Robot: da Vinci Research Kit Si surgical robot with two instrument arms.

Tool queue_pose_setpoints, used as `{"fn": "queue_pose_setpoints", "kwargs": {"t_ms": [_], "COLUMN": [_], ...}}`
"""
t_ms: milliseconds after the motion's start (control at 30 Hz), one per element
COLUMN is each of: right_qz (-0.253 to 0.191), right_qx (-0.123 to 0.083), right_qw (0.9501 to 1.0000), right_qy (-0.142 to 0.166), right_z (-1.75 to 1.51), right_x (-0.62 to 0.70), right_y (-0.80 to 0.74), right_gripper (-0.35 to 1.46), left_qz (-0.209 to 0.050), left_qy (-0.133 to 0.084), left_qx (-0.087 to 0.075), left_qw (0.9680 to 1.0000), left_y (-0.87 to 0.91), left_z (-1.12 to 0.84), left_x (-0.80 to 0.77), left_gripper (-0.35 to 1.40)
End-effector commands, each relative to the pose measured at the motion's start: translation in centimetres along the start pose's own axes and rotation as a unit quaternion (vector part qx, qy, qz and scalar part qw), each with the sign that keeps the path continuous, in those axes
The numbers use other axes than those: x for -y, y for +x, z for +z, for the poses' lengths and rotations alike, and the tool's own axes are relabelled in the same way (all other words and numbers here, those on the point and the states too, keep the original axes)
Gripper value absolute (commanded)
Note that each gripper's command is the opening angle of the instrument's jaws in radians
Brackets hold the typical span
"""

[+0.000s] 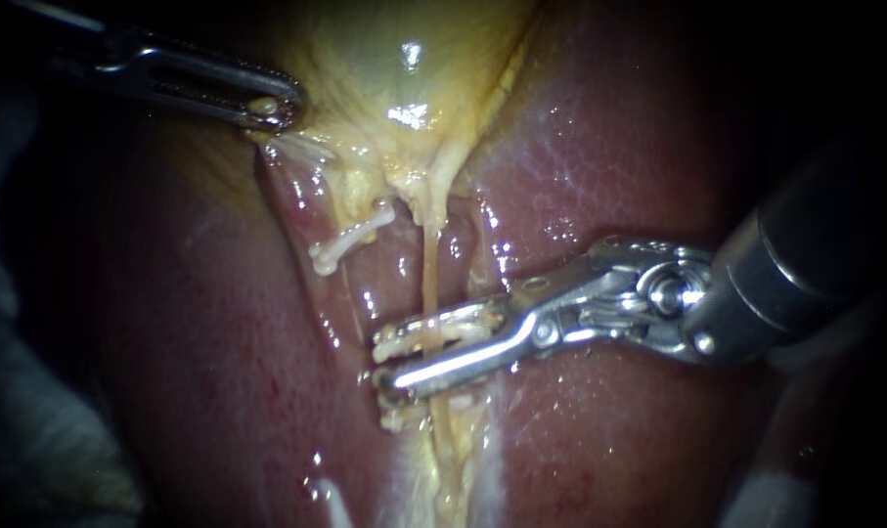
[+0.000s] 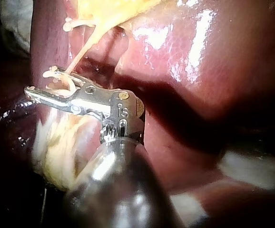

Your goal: Clipping second clip right tube

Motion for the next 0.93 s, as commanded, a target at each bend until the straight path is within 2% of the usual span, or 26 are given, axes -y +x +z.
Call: {"fn": "queue_pose_setpoints", "kwargs": {"t_ms": [33, 233, 333, 367, 933], "right_qz": [0.0, 0.0, -0.001, 0.008, 0.011], "right_qx": [0.0, 0.0, 0.001, 0.001, 0.0], "right_qw": [1.0, 1.0, 1.0, 1.0, 0.9999], "right_qy": [-0.001, -0.001, 0.0, 0.0, -0.002], "right_z": [0.0, 0.0, -0.02, -0.03, -0.07], "right_x": [0.0, 0.0, 0.01, 0.01, 0.02], "right_y": [0.0, 0.0, -0.02, -0.03, -0.06], "right_gripper": [0.29, 0.09, -0.17, -0.35, -0.35], "left_qz": [0.0, 0.0, 0.0, 0.0, 0.0], "left_qy": [0.0, 0.0, 0.0, 0.0, 0.0], "left_qx": [0.0, 0.0, 0.0, 0.0, 0.0], "left_qw": [1.0, 1.0, 1.0, 1.0, 1.0], "left_y": [0.0, 0.0, 0.0, 0.0, 0.0], "left_z": [0.0, 0.0, 0.0, 0.0, 0.0], "left_x": [0.0, 0.0, 0.0, 0.0, 0.0], "left_gripper": [-0.35, -0.35, -0.35, -0.35, -0.35]}}
